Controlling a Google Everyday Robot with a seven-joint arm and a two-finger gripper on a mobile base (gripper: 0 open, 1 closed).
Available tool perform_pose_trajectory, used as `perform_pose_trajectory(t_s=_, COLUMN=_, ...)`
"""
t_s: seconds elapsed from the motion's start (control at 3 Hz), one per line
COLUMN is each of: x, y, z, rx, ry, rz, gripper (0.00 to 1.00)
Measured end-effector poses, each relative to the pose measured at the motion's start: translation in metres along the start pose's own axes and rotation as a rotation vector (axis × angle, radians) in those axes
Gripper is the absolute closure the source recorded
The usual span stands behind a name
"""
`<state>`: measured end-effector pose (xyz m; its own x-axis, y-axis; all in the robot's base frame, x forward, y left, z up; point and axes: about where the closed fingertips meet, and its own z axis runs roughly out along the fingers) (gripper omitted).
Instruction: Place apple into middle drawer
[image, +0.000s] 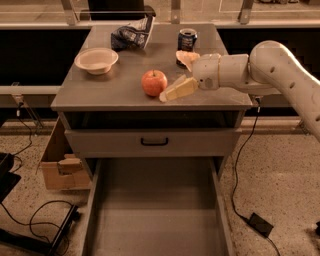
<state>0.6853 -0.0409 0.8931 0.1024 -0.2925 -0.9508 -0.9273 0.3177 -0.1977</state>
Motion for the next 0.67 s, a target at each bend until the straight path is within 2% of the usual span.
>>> perform_pose_trajectory(t_s=0.33, x=0.007, y=-0.001, z=0.038, rx=-0.041, ry=-0.011, rz=0.018, gripper=0.00)
perform_pose_trajectory(t_s=0.67, x=0.012, y=-0.001, z=0.062, rx=-0.070, ry=-0.006, rz=0.037, gripper=0.17)
